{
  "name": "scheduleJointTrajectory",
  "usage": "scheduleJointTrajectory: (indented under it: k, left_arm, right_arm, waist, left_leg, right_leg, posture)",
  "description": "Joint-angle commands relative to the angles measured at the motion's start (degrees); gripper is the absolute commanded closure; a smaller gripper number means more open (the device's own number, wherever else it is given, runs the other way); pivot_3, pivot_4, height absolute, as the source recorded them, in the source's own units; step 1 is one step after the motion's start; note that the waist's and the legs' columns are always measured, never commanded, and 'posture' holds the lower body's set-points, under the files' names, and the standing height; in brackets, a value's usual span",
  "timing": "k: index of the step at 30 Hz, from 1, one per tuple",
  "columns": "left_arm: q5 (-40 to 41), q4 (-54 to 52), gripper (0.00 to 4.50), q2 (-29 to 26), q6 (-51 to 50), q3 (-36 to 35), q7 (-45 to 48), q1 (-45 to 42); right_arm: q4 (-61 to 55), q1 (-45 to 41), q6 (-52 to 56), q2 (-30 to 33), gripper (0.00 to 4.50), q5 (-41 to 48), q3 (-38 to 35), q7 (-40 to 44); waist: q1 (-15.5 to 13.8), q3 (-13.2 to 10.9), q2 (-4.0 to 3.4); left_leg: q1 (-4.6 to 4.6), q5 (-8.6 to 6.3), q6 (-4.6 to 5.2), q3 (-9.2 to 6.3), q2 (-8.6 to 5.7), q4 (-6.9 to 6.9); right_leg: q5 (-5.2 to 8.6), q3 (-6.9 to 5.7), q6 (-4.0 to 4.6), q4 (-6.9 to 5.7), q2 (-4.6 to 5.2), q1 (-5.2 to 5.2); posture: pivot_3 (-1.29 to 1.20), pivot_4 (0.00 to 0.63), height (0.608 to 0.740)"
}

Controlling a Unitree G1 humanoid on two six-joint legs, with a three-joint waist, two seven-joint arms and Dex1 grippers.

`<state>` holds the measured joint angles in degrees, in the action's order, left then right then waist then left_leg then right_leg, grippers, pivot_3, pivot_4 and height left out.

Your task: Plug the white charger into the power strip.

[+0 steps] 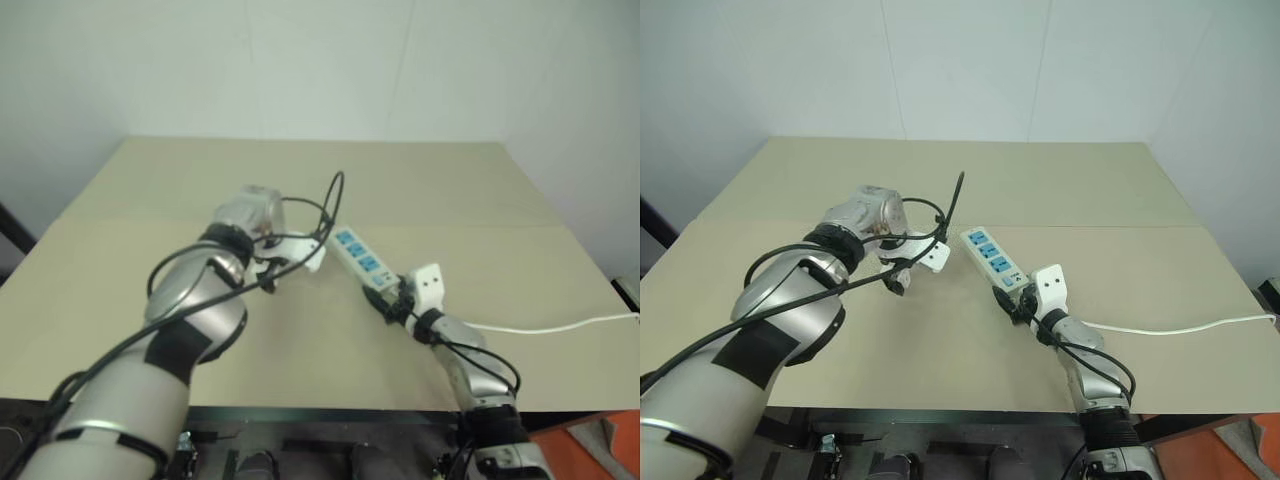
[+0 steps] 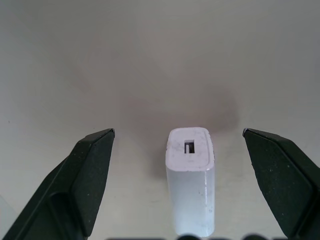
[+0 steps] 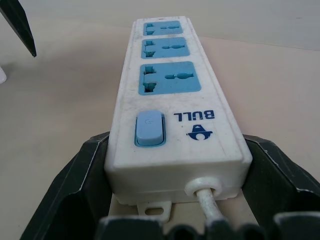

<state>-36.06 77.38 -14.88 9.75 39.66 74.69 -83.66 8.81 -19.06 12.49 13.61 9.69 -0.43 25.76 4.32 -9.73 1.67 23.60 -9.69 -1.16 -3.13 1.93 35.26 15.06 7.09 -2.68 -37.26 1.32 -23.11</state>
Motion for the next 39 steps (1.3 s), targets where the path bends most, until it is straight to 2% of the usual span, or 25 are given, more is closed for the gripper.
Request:
scheduleJointTrajectory:
  k: [1, 5, 8, 17, 24, 29, 34, 39]
  left_arm:
    - [-1.4, 0.3, 0.00, 0.2, 0.1, 0.0, 0.1, -1.5]
    - [-2.3, 0.5, 0.00, 0.3, 0.1, -0.2, 0.3, -1.4]
    - [-3.5, 0.7, 0.61, 0.3, 0.6, 0.4, 0.6, -1.1]
    - [-5.2, 1.0, 3.49, 0.3, 0.3, 0.8, -1.1, -0.3]
    - [-2.3, 0.3, 3.50, -0.3, 1.1, -3.0, -2.2, -1.9]
    - [13.8, -2.7, 3.50, -3.8, 4.5, -19.5, 4.7, -4.5]
    - [32.0, -5.8, 3.50, -7.0, 3.2, -37.1, 11.8, 1.0]
    - [42.2, -11.0, 3.50, -7.4, 4.2, -45.5, 16.0, 12.1]
  right_arm:
    - [-0.1, 1.0, 1.8, -0.4, 1.08, -0.4, 1.1, -0.2]
    - [-0.4, 1.1, 2.1, -0.3, 1.08, -0.4, 1.2, -0.3]
    - [-0.6, 1.2, 2.2, -0.3, 1.08, -0.5, 1.2, -0.4]
    - [-0.3, 0.8, 2.3, -0.3, 1.08, -0.6, 1.0, -0.5]
    - [-0.5, 1.0, 2.4, -0.2, 1.08, -0.6, 1.1, -0.3]
    - [-1.3, 0.9, 2.1, 1.8, 1.08, -0.6, 2.0, 2.8]
    - [-4.3, -1.7, 3.1, 7.0, 1.08, 3.1, 5.2, 15.6]
    - [-2.0, -5.8, 0.4, 9.7, 1.08, 4.1, 10.6, 29.2]
  waist:
    - [0.0, 0.0, 0.00]
    - [0.0, 0.0, 0.00]
    - [-0.1, 0.0, 0.00]
    - [-0.1, 0.0, 0.00]
    - [-0.1, 0.0, 0.00]
    - [-0.1, 0.0, 0.01]
    - [0.0, 0.0, -0.01]
    - [1.0, 0.0, -0.03]
  left_leg:
    - [0.00, 0.00, 0.00, 0.00, 0.00, 0.00]
    - [0.00, 0.00, 0.00, 0.00, 0.00, 0.00]
    - [0.00, 0.00, 0.00, 0.00, 0.00, 0.00]
    - [-0.01, 0.00, 0.00, -0.01, 0.00, 0.00]
    - [-0.01, 0.00, 0.00, -0.01, 0.00, 0.00]
    - [0.07, 0.00, 0.00, -0.01, 0.00, 0.00]
    - [0.09, 0.00, 0.00, 0.00, -0.01, 0.00]
    - [-0.21, 0.00, 0.00, -0.02, 0.00, 0.04]
  right_leg:
    - [0.00, 0.00, 0.00, 0.00, 0.00, 0.00]
    - [0.00, 0.00, 0.00, 0.00, 0.00, 0.00]
    - [0.00, 0.00, 0.00, 0.00, 0.00, 0.00]
    - [0.00, 0.00, 0.00, -0.01, 0.00, 0.00]
    - [0.00, 0.00, 0.00, -0.02, 0.00, 0.01]
    - [0.00, -0.02, 0.00, -0.03, 0.00, -0.07]
    - [0.00, -0.03, 0.00, -0.01, 0.04, -0.05]
    - [0.00, -0.03, 0.00, -0.40, 0.01, 0.02]
  posture:
    - [0.00, 0.150, 0.740]
    - [0.00, 0.150, 0.740]
    - [0.00, 0.150, 0.740]
    - [0.00, 0.150, 0.740]
    - [0.00, 0.150, 0.740]
    - [0.00, 0.150, 0.740]
    - [0.00, 0.150, 0.740]
    - [0.00, 0.150, 0.740]
